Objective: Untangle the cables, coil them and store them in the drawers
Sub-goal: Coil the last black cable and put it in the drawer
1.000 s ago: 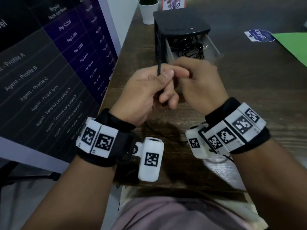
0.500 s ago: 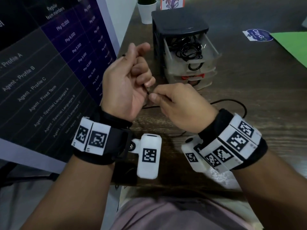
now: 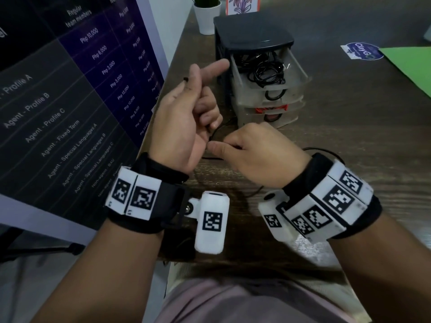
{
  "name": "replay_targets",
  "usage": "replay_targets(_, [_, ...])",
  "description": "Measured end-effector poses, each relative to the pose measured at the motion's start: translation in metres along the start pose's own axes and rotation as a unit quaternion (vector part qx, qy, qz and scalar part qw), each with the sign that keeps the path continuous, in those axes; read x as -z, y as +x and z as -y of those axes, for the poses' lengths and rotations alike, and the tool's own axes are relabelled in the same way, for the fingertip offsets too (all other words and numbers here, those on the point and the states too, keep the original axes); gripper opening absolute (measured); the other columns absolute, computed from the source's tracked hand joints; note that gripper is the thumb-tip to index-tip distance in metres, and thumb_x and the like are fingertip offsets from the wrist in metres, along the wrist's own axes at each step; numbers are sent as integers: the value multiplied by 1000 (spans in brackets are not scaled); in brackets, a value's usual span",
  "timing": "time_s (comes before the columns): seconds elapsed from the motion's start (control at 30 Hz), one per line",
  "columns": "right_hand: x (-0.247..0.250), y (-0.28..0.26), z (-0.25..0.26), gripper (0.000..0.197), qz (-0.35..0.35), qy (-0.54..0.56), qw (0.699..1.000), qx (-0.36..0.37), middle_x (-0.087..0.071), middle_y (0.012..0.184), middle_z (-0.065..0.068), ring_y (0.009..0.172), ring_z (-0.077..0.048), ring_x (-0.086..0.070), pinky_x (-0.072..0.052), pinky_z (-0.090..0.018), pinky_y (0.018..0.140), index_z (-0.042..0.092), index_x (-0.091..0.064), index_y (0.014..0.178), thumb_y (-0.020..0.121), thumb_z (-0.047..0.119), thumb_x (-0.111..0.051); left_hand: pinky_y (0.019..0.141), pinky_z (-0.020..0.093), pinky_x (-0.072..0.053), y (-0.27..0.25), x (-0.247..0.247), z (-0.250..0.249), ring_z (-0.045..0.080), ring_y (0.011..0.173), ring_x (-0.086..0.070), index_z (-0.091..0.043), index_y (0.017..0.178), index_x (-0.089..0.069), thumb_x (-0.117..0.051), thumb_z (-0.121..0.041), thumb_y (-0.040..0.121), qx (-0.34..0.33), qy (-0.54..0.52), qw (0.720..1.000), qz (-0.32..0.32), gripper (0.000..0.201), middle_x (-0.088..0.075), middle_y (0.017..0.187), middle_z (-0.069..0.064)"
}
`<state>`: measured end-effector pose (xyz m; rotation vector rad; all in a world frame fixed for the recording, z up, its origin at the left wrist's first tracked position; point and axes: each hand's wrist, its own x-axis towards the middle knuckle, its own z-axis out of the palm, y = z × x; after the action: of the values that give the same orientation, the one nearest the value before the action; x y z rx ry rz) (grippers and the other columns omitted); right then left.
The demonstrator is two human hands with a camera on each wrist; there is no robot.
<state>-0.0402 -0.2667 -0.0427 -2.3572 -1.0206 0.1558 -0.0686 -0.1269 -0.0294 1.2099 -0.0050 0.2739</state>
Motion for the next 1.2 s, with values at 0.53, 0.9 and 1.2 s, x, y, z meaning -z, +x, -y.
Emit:
replay_targets(0.53, [49,-11,-4,21,-6,22,998,-58,-63,66,15,60,5,-56,-38,-8,52,29,-71,86,99,28,-54,50,15,-31,-2,11,14,0,52,-42,-15,80,-53,-32,-47,104,-13,475,880,17,46,-42,61,-9])
replay_targets(0.9, [43,-4,-17,24,-247,64,966,-42,-63,65,19,59,5,-59,-39,-6,55,24,-70,72,72,45,-82,57,22,-36,-10,8,21,-2,52,-46,-16,83,-63,-34,-48,103,59,389,915,88,47,-53,62,-12])
replay_targets(1.2, [31,3,-20,28,-255,81,963,-34,-64,67,10,63,-4,-57,-47,-25,59,20,-73,82,91,45,-65,41,22,-14,-16,-3,9,14,43,-16,-21,57,-37,-34,-39,105,95,105,978,154,51,-26,54,-3])
